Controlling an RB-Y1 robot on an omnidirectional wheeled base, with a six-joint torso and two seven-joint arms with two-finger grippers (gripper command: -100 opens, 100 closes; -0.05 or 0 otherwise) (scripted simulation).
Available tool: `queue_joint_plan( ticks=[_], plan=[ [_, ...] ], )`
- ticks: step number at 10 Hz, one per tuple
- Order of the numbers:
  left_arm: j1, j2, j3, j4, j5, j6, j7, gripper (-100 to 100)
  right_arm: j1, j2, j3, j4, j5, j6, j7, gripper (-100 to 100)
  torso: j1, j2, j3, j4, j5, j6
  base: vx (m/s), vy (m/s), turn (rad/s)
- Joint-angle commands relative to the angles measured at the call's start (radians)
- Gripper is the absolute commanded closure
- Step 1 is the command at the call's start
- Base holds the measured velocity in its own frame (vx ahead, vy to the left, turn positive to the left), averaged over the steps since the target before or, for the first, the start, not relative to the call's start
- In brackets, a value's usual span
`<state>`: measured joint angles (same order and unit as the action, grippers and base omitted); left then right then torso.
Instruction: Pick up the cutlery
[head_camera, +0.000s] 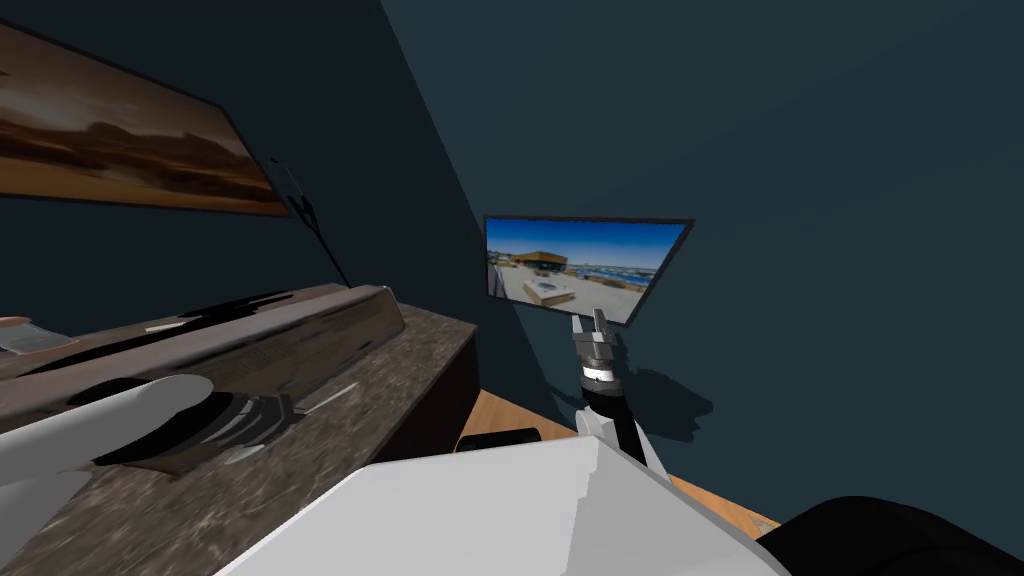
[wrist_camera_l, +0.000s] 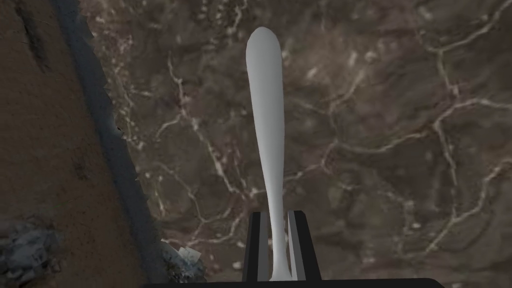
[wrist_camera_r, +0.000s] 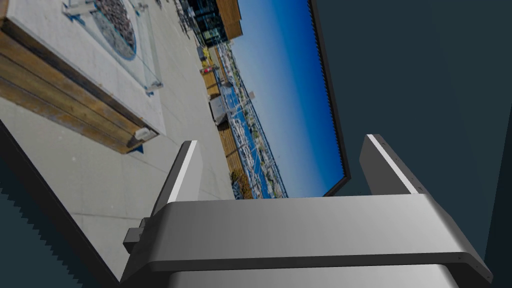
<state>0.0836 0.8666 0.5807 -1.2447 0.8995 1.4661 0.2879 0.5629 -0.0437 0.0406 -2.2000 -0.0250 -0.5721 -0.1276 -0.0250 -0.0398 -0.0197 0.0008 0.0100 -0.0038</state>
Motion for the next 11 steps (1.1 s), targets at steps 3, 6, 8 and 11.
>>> queue_joint_plan(
  ticks=[3, 6, 8, 11],
  plan=[
    [0.020, -0.005, -0.038, -0.077, 0.013, -0.001, 0.103, 100, 0.000, 0.000, 0.000, 0.000, 0.000, 0.000, 0.000, 0, 0.001, 0.002, 0.001, 0.001, 0.000, 0.001, -0.069, 0.043, -0.054],
    [0.039, -0.010, -0.074, -0.145, 0.026, -0.003, 0.184, 100, 0.000, 0.000, 0.000, 0.000, 0.000, 0.000, 0.000, 0, 0.001, 0.001, 0.000, 0.000, 0.000, 0.001, -0.053, 0.052, -0.056],
    [0.057, -0.014, -0.110, -0.213, 0.039, -0.005, 0.242, 100, 0.000, 0.000, 0.000, 0.000, 0.000, 0.000, 0.000, 0, 0.001, 0.002, 0.001, 0.000, 0.000, 0.001, -0.094, 0.061, -0.083],
    [0.076, -0.018, -0.146, -0.279, 0.052, -0.007, 0.321, 100, 0.000, 0.000, 0.000, 0.000, 0.000, 0.000, 0.000, 0, 0.001, 0.001, 0.001, 0.000, 0.000, 0.001, -0.059, 0.046, -0.056]
  ],
)
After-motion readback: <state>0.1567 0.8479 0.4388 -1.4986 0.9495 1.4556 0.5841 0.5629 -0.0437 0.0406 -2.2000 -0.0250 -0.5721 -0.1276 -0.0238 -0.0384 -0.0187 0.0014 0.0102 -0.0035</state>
